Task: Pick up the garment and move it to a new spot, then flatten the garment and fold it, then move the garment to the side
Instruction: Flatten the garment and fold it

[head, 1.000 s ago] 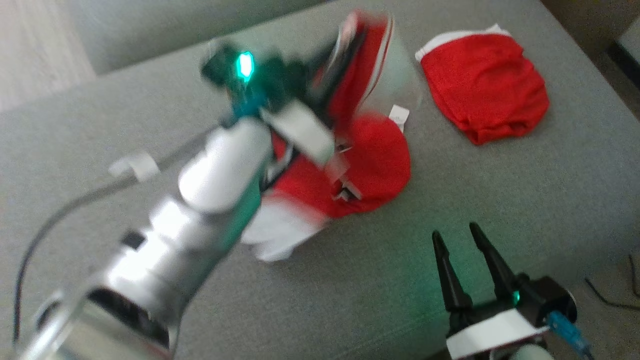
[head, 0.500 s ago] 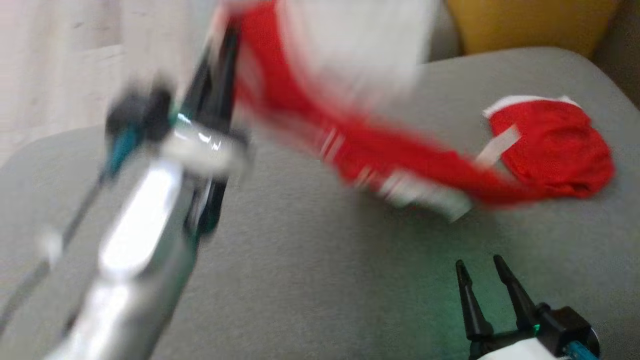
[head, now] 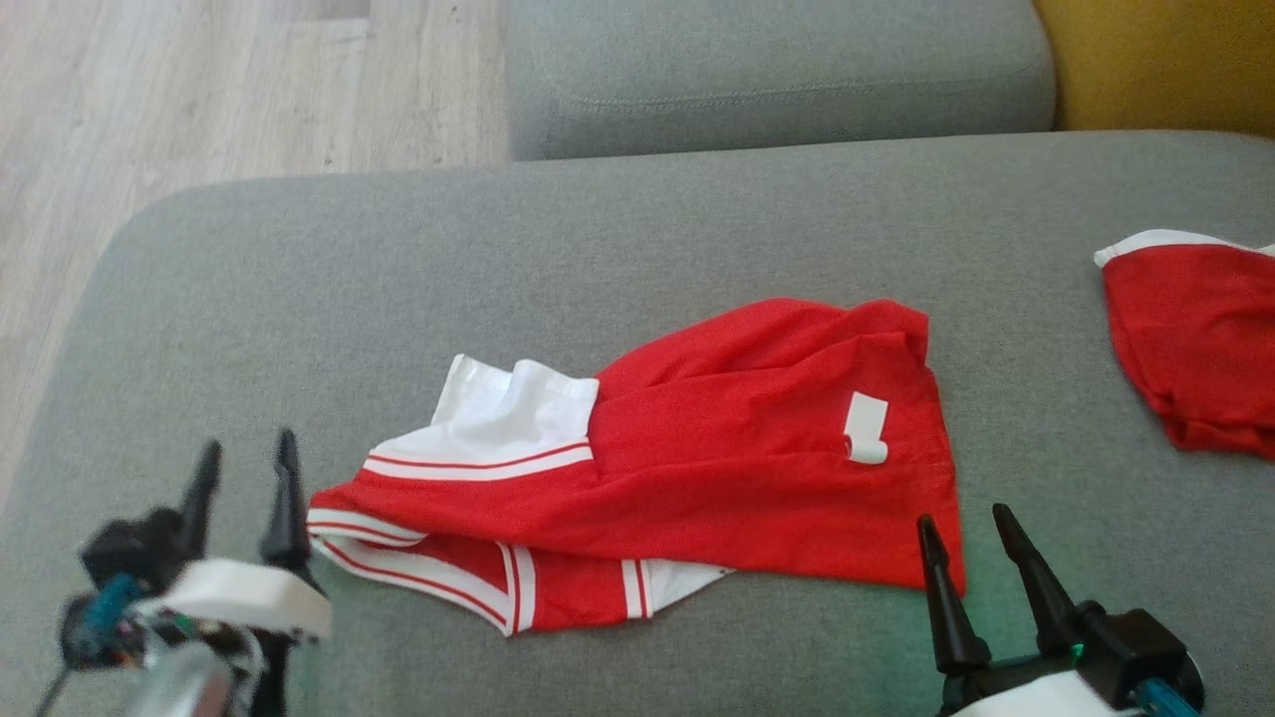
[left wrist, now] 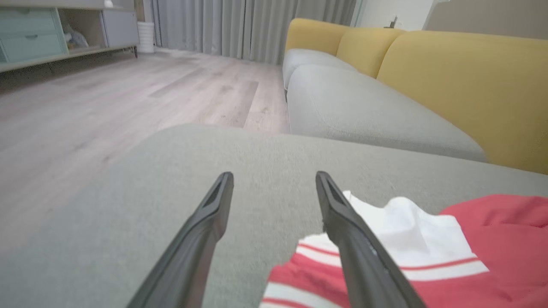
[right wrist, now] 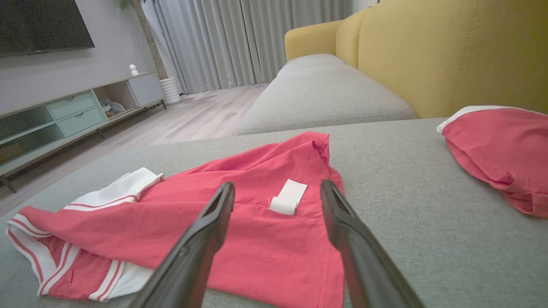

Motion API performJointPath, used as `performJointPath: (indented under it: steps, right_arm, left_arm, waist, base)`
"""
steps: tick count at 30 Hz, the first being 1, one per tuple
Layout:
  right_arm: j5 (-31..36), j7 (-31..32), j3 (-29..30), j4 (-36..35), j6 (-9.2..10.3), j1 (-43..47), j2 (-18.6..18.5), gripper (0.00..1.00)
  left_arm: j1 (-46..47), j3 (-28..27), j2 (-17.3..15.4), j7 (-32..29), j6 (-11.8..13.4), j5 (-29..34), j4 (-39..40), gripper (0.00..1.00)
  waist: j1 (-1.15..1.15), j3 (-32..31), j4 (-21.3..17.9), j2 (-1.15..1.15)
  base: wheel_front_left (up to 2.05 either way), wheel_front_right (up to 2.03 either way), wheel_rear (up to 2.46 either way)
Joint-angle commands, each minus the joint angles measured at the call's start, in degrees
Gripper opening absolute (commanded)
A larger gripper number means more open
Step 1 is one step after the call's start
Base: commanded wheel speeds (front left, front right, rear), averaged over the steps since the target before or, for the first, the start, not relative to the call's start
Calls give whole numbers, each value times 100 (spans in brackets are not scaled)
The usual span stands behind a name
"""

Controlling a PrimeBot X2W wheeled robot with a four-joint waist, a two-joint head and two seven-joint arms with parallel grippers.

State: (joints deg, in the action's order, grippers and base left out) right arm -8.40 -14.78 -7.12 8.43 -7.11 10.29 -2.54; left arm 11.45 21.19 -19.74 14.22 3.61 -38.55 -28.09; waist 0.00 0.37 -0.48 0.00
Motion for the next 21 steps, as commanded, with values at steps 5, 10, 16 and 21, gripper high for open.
performJointPath:
  steps: [5,10,16,21]
  right_arm:
    - [63,-22,-125,-185,-37,-222,-34,100]
    - [83,-22,-197,-215,-37,-463,-49,100]
    - [84,-22,-354,-219,-37,-920,-131,100]
    - [68,-22,-408,-218,-37,-1166,-137,100]
  left_arm:
    - [884,-260,-570,-42,-218,271,550,100]
    - [1954,447,-804,-951,-886,588,694,100]
    - [2983,1426,-819,-2403,-1102,294,240,100]
    - [3391,2241,-1107,-3309,-1107,-337,1,100]
  waist:
    - [0,272,116,0]
    - [0,685,127,0]
    - [0,1246,-103,0]
    - [0,1545,-369,0]
  base:
    - [0,0,0]
    - [0,0,0]
    - [0,0,0]
    - [0,0,0]
